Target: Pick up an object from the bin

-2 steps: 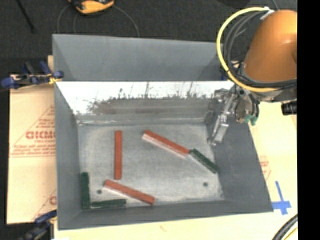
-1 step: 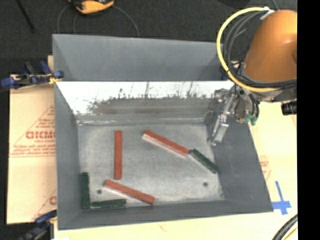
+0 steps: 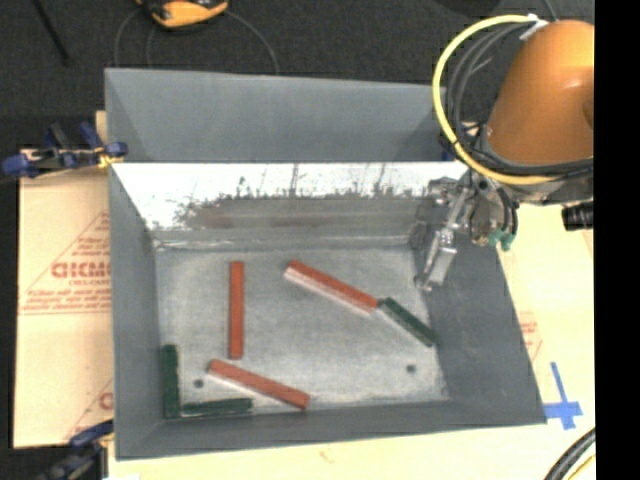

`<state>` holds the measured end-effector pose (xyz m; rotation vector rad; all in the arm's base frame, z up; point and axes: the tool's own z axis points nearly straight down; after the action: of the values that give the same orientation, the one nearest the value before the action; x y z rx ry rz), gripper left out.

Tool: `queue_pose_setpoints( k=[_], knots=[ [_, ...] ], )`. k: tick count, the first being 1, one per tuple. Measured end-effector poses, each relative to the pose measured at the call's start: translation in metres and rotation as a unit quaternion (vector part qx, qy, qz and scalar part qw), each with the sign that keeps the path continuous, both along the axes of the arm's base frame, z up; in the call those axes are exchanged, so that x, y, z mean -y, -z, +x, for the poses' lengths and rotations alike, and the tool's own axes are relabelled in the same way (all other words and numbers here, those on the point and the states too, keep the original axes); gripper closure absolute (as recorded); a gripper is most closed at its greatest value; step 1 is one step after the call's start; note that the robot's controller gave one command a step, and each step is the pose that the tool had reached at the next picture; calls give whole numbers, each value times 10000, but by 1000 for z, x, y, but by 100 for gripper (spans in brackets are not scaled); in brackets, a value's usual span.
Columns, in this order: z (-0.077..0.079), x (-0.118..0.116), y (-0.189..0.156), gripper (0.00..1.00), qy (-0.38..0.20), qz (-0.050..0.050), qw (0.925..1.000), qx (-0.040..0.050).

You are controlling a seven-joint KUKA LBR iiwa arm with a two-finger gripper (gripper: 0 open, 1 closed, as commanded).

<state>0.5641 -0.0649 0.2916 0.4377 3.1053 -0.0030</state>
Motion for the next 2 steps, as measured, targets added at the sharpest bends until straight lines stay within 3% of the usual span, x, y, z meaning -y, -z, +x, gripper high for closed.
queue_pose_setpoints(
  k=[1,2],
  knots=[
    [18,-11,41,0,-595,4,9982,-19],
    [14,-25,91,0,-820,5,9966,25]
  ],
)
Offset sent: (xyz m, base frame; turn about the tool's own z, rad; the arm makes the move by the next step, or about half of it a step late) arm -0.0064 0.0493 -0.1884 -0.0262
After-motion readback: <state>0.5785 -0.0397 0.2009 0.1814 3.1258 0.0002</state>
